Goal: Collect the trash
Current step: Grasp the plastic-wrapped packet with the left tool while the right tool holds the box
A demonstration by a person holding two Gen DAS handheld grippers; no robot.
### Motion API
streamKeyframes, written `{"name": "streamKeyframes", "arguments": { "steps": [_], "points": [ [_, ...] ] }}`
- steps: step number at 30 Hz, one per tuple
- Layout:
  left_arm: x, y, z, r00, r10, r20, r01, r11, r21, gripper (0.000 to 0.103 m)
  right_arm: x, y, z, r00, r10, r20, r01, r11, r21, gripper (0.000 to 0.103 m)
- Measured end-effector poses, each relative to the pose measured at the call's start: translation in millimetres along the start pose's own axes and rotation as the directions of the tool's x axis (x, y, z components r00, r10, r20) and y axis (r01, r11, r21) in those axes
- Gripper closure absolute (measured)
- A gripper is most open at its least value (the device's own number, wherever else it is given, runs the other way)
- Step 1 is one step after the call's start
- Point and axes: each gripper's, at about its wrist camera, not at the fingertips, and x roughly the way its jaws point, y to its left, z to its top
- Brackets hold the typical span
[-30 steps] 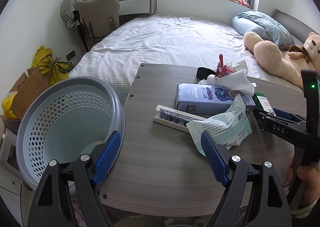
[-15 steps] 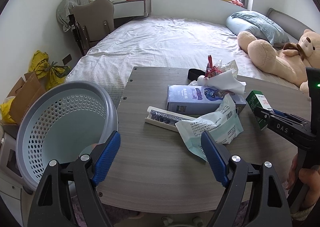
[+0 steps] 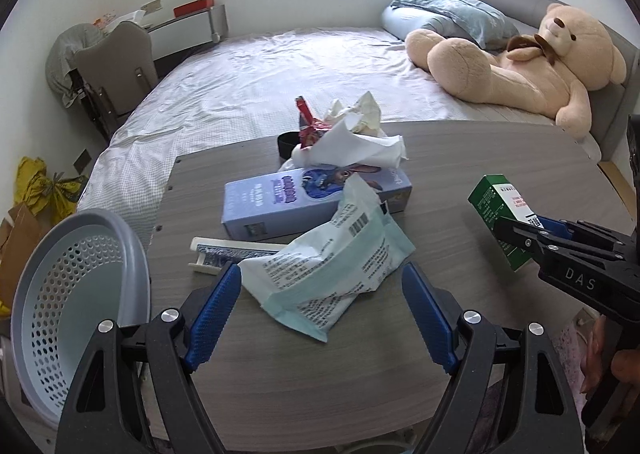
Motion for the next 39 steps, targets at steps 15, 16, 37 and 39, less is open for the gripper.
{"name": "streamKeyframes", "arguments": {
  "steps": [15,16,37,39],
  "points": [
    [40,-9,16,0.996,-0.069,-0.052,0.074,0.993,0.091,0.024,-4,-24,-4,1.0,0.017,0.003,-0.017,0.998,0.054,0.067],
    [42,-9,15,0.995,-0.075,-0.063,0.081,0.993,0.088,0.024,-4,-25,-4,1.0,0.016,0.004,-0.016,0.998,0.056,0.067],
    [44,-17,0,0.99,-0.066,-0.126,0.066,0.998,-0.008,0.044,-8,-31,-8,1.0,0.017,0.011,-0.018,0.998,0.068,0.067],
    [40,-15,0,0.99,-0.071,-0.119,0.069,0.997,-0.02,0.047,-8,-30,-8,1.0,0.017,0.011,-0.018,0.998,0.065,0.067]
  ]
}}
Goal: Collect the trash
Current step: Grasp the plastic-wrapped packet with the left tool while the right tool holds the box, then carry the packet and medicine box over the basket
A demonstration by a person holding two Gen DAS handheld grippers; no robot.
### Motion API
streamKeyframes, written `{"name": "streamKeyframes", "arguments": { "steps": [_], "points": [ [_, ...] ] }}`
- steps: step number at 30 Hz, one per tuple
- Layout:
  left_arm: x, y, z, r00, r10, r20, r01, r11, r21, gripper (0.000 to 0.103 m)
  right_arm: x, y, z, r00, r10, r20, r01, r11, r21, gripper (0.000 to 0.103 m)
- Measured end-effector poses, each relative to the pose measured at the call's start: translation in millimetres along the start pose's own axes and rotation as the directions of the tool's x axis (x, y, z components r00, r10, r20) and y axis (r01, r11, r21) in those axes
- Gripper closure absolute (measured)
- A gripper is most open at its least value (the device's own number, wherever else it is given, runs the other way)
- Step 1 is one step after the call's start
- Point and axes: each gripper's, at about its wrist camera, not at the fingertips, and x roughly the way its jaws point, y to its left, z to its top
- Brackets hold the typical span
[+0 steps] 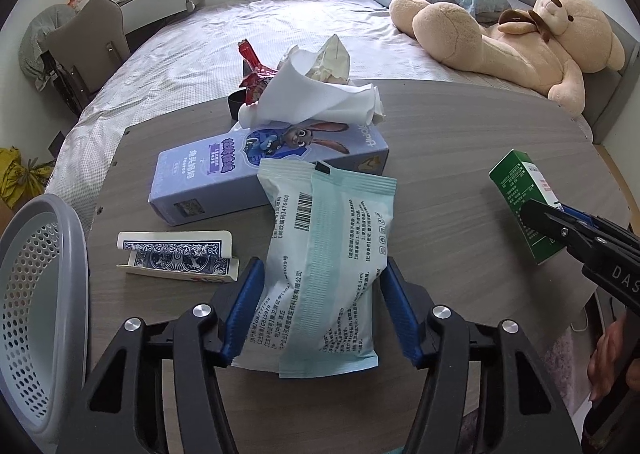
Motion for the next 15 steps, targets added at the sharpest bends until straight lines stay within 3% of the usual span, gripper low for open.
{"name": "streamKeyframes", "arguments": {
  "steps": [1,9,15],
  "points": [
    [-2,0,0,1.0,-0.003,0.0,0.003,1.0,-0.004,0.055,0,0,0,1.0,0.001,0.0,-0.001,1.0,0.0,0.067],
    [-33,14,-2,0.999,-0.015,0.052,0.019,0.997,-0.072,0.055,-7,11,-1,1.0,0.009,0.01,-0.009,1.0,-0.016,0.067],
    [-74,36,3,0.99,0.017,0.141,0.002,0.991,-0.133,0.055,-13,22,-3,1.0,0.023,0.018,-0.022,0.999,-0.035,0.067]
  ]
}}
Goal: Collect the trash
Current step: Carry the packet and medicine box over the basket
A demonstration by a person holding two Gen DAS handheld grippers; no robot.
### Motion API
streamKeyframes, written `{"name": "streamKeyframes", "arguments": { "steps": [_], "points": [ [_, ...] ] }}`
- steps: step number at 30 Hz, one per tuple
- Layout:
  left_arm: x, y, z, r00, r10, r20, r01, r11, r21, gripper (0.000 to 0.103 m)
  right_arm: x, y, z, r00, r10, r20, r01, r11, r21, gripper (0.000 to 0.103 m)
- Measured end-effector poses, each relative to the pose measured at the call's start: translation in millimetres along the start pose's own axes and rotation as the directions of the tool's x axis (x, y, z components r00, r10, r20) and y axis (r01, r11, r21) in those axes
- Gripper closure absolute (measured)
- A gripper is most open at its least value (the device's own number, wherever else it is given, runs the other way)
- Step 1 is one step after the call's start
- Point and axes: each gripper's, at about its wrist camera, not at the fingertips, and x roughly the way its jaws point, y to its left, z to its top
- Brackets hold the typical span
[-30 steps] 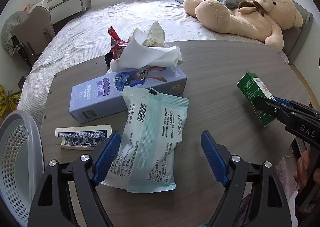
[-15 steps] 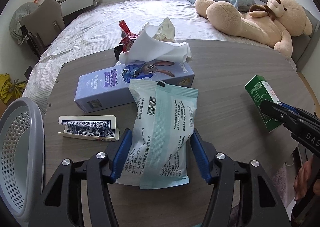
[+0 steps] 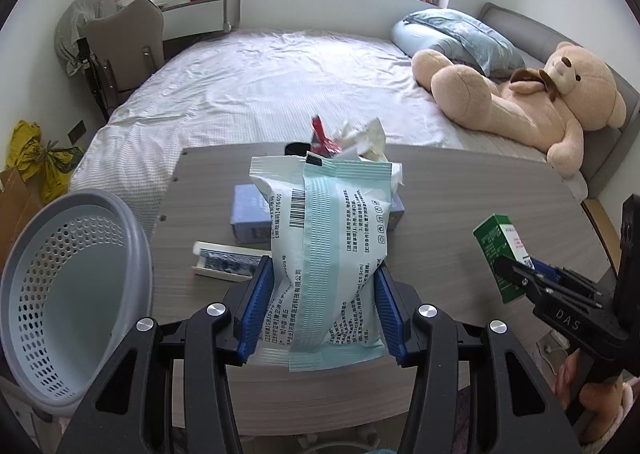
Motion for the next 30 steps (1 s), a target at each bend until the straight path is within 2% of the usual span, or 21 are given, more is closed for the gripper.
{"name": "streamKeyframes", "arguments": {
  "steps": [6,13,23,30],
  "points": [
    [-33,29,1,0.993,0.093,0.068,-0.089,0.995,-0.051,0.055,-2,20,-2,1.0,0.03,-0.002,-0.03,0.999,-0.033,0.067],
    [-49,66,-19,0.983,0.169,0.065,-0.162,0.98,-0.113,0.055,2,55,-6,0.997,0.079,-0.018,-0.08,0.993,-0.09,0.067],
    [-66,113,-45,0.97,0.24,0.05,-0.225,0.953,-0.203,0.055,19,124,-2,0.984,0.164,-0.066,-0.174,0.967,-0.189,0.067],
    [-81,154,-56,0.96,0.272,0.063,-0.245,0.929,-0.279,0.055,33,174,1,0.974,0.203,-0.102,-0.223,0.94,-0.258,0.067]
  ]
}}
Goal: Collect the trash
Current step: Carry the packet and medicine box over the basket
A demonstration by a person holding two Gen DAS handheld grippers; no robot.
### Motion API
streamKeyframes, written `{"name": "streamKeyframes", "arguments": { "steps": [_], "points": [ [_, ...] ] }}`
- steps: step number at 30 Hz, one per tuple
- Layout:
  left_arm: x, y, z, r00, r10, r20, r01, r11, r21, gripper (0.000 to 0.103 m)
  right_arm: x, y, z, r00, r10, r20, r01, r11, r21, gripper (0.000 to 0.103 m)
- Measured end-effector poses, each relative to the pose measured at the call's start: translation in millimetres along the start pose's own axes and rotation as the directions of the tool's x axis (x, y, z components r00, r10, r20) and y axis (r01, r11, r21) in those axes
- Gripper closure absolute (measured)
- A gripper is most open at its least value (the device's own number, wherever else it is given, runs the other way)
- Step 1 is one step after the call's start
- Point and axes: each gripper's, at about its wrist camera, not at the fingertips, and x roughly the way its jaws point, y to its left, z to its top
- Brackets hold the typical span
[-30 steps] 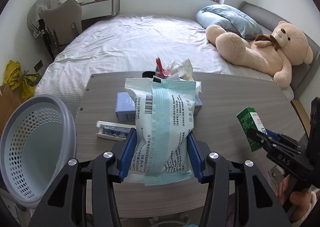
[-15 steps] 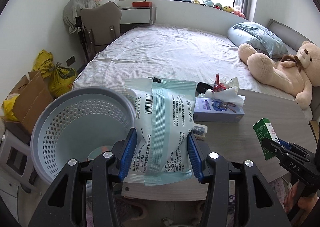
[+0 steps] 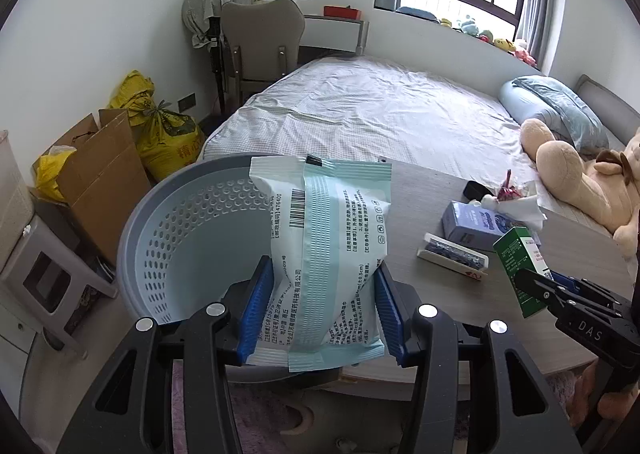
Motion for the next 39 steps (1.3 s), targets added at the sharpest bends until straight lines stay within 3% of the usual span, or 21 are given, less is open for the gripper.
{"name": "streamKeyframes", "arguments": {
  "steps": [18,39],
  "points": [
    [12,77,7,0.999,0.053,-0.001,-0.052,0.992,-0.114,0.055,50,81,30,0.997,0.064,-0.041,-0.069,0.989,-0.128,0.067],
    [45,87,25,0.998,0.055,-0.02,-0.057,0.994,-0.095,0.055,80,110,52,0.996,0.084,-0.043,-0.09,0.98,-0.179,0.067]
  ]
}}
